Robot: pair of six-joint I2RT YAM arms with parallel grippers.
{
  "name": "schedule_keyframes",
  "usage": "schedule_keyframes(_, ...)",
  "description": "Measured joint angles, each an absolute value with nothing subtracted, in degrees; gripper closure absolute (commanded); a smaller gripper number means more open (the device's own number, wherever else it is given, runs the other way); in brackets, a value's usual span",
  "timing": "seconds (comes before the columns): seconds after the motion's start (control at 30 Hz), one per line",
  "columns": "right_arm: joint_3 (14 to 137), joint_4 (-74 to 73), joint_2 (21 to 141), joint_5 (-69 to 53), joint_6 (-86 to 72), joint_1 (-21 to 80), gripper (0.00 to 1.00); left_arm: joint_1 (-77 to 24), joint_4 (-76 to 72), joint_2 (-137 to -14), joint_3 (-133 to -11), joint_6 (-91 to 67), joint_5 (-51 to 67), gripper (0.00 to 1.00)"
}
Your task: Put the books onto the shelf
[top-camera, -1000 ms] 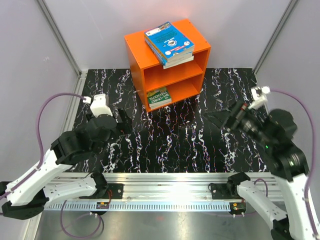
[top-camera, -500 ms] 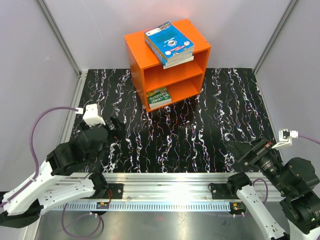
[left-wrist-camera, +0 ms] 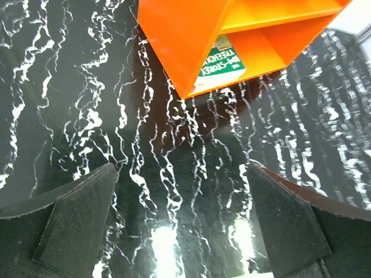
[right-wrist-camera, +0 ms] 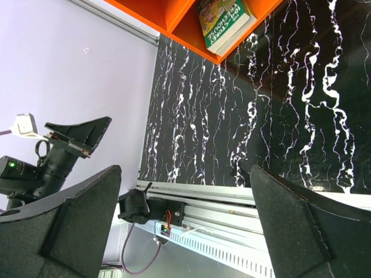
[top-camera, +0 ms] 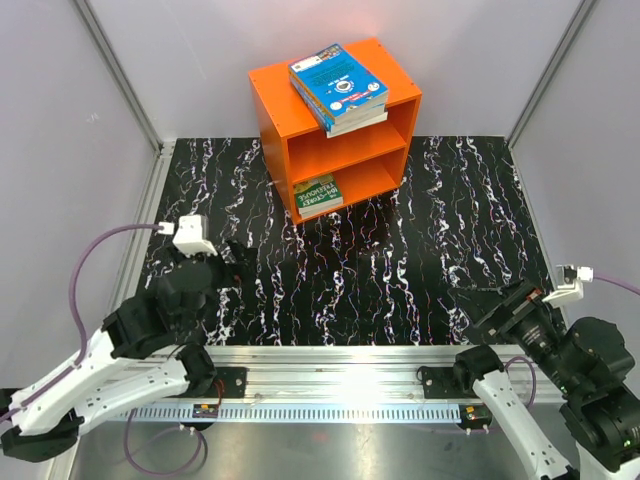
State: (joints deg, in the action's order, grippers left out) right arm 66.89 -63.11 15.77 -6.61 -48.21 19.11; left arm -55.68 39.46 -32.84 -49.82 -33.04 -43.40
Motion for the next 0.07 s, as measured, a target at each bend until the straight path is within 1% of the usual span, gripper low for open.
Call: schedule_keyframes(0.07,66.89,-63.22,16.14,-6.59,-48.23,19.11,0.00,-55.68,37.58,-34.41,-48.88,-30.98,-43.94,0.01)
